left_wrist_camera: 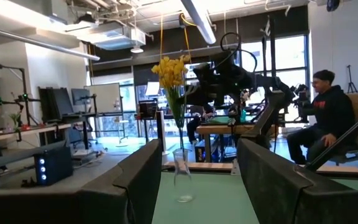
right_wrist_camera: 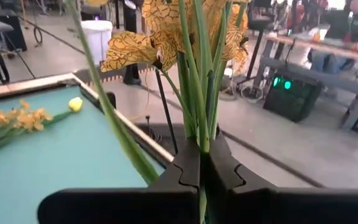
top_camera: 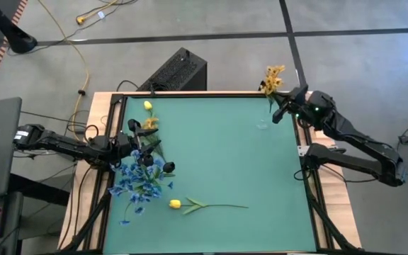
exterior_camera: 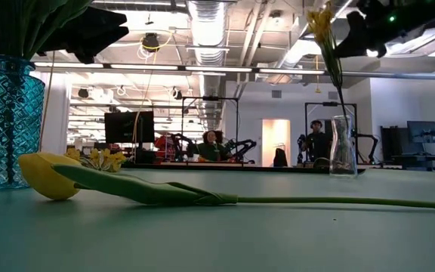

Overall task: Sort flowers into vase by color
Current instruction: Put the right yellow flowers into the transparent flower vase, then put the bottom yellow flower into the transparent flower vase

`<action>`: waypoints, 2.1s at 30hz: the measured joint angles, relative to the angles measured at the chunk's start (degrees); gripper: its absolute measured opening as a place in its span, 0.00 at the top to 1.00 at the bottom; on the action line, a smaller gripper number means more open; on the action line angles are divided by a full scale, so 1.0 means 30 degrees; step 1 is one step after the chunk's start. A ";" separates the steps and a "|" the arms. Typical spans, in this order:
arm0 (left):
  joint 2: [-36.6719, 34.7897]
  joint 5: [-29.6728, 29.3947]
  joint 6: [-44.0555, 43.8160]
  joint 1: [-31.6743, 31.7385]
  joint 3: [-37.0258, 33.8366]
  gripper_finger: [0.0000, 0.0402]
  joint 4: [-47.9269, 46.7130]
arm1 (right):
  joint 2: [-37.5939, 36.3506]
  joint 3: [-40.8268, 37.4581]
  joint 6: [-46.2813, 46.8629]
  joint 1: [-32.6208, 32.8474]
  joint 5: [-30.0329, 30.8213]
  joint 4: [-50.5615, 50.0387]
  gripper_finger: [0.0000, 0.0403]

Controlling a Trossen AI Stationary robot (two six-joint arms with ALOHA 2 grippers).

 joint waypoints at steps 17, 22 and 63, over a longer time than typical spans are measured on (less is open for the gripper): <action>-0.0003 0.0135 -0.0370 0.0000 0.0000 0.50 -0.0001 | 0.0105 -0.0295 0.2372 -0.0026 0.1379 -0.1263 0.68; 0.0000 0.0175 -0.0448 0.0000 0.0000 0.50 -0.0005 | 0.0119 -0.0288 0.2856 -0.0029 0.1439 -0.2013 0.48; 0.0000 0.0168 -0.0362 -0.0007 0.0015 0.50 0.0002 | 1.1839 1.0007 0.9339 1.4375 -0.1107 -1.1554 0.26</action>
